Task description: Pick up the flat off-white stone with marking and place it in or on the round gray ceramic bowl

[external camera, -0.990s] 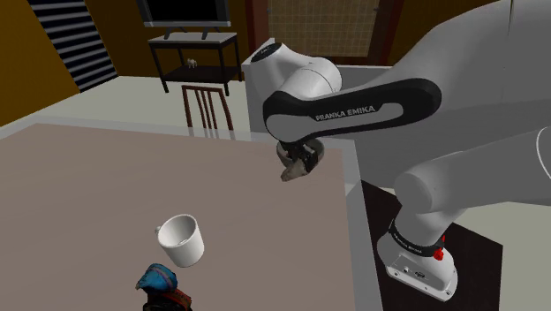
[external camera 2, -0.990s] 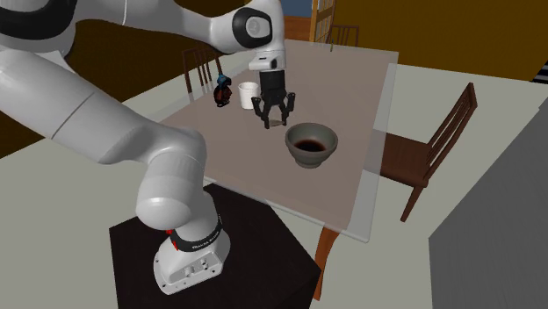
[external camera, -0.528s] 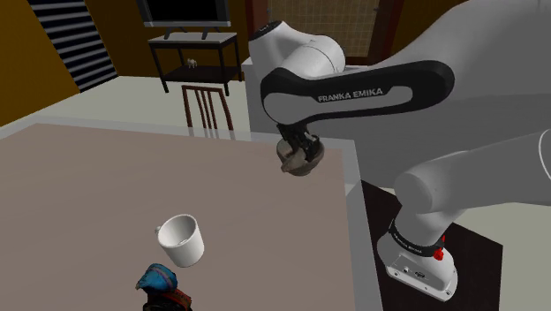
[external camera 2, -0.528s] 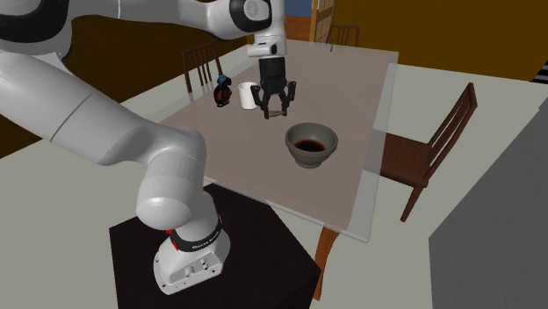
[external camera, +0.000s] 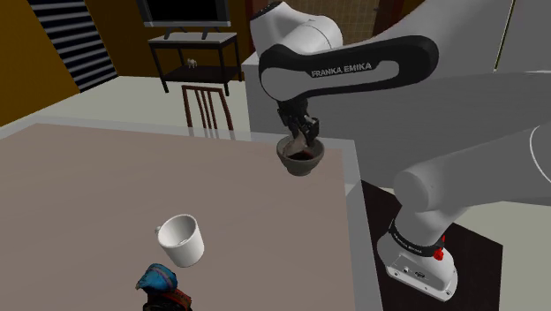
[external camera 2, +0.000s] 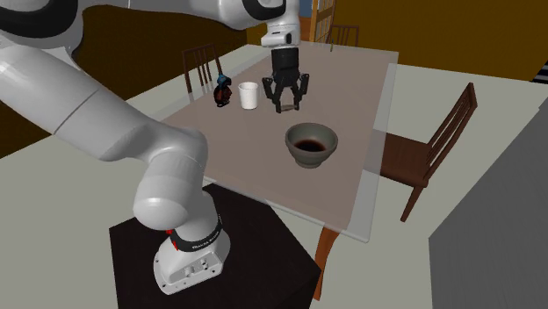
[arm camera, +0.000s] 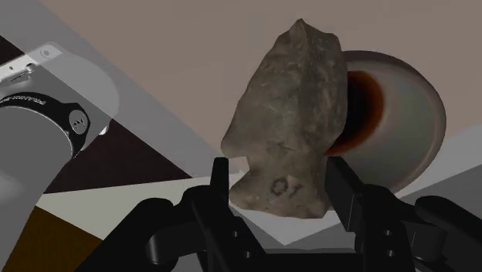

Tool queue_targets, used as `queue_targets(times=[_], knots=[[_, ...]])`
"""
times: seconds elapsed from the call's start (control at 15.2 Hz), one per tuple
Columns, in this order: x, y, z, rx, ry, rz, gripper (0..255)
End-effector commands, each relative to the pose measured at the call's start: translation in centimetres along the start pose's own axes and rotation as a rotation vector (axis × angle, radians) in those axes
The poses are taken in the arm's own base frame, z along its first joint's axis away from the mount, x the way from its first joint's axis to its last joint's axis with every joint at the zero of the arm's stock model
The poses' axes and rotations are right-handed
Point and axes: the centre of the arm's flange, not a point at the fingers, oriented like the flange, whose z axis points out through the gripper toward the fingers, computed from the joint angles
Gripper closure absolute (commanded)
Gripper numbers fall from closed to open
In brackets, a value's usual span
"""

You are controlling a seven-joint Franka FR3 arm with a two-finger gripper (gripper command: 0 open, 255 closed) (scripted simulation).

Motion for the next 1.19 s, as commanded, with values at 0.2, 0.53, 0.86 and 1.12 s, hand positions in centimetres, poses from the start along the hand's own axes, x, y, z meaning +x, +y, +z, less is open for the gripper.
queue_targets(times=[0.2,0.53,0.86,1.12], knots=[[4.7,-4.6,0.8,0.000,0.001,0.000,255],[5.2,-5.9,3.0,0.000,0.001,0.000,255],[4.4,-6.0,5.5,0.000,0.001,0.000,255],[3.8,-6.2,7.5,0.000,0.001,0.000,255]])
